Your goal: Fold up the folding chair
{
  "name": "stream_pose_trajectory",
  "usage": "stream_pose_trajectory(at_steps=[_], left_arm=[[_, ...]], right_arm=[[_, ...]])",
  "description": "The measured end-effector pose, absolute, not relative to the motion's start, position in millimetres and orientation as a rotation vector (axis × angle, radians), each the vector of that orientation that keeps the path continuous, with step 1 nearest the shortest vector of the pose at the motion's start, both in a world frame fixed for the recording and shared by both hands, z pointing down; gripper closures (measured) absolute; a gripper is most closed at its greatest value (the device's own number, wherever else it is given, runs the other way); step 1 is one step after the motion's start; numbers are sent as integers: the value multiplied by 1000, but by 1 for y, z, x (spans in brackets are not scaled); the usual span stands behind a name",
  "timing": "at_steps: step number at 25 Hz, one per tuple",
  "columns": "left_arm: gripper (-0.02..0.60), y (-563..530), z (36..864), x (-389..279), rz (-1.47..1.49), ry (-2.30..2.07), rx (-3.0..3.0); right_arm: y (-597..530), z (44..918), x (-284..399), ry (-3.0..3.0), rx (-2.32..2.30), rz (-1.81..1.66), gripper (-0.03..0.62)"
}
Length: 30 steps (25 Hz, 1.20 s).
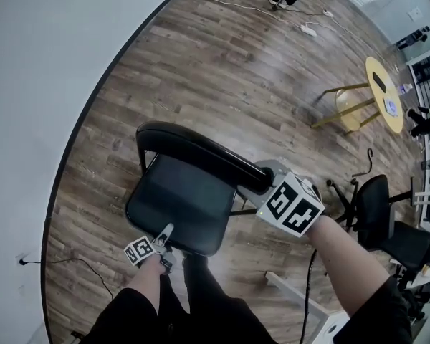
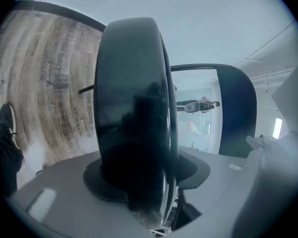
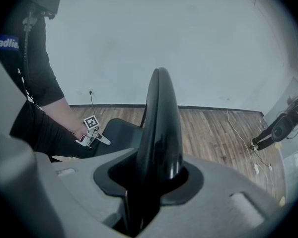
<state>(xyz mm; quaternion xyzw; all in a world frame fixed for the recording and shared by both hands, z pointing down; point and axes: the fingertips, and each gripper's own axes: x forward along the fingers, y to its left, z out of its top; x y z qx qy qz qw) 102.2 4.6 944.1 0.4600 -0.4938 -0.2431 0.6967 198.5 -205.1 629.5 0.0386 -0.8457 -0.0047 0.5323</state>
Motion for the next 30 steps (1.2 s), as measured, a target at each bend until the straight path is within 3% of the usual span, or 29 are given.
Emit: stream_pose_trajectory(at_steps=[30], left_arm=[[387,-22,903,103,-503,-1134,996]], right_arm=[[-147,611,187,-2055,78,-17,513]])
